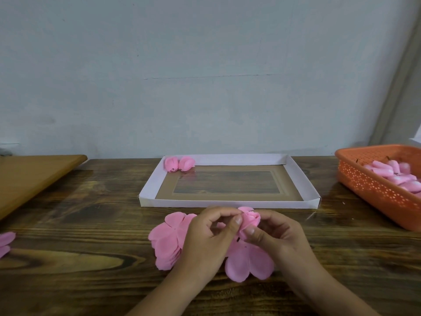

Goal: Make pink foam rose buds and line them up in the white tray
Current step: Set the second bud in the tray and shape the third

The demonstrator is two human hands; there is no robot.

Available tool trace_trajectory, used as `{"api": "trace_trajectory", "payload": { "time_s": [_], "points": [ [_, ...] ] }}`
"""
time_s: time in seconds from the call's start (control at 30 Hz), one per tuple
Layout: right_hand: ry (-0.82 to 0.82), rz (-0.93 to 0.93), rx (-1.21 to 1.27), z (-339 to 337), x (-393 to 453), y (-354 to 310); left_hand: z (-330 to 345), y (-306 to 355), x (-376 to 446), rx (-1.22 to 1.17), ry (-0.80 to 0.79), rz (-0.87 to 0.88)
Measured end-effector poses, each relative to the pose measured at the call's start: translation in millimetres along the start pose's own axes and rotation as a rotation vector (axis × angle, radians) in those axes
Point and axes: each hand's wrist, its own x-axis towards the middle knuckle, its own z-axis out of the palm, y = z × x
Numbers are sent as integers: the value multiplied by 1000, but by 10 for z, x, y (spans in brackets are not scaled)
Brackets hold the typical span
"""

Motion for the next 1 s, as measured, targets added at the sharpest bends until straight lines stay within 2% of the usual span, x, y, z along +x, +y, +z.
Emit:
{"api": "trace_trajectory", "payload": {
  "time_s": [0.23, 0.37, 0.7, 0.9, 1.0],
  "points": [
    [50, -6, -21, 26, -4, -30, 2, 6, -14, -25, 6, 23],
    [-11, -47, -46, 47, -17, -87, 21, 0, -34, -38, -156, -43],
    [-235, 9, -89, 24, -28, -146, -41, 190, -7, -145, -393, 47],
    [-258, 27, -75, 18, -20, -179, -77, 219, 16, -178, -440, -82],
    [-202, 100, 31, -11, -5, -135, -69, 219, 7, -196, -459, -101]
  ]
}}
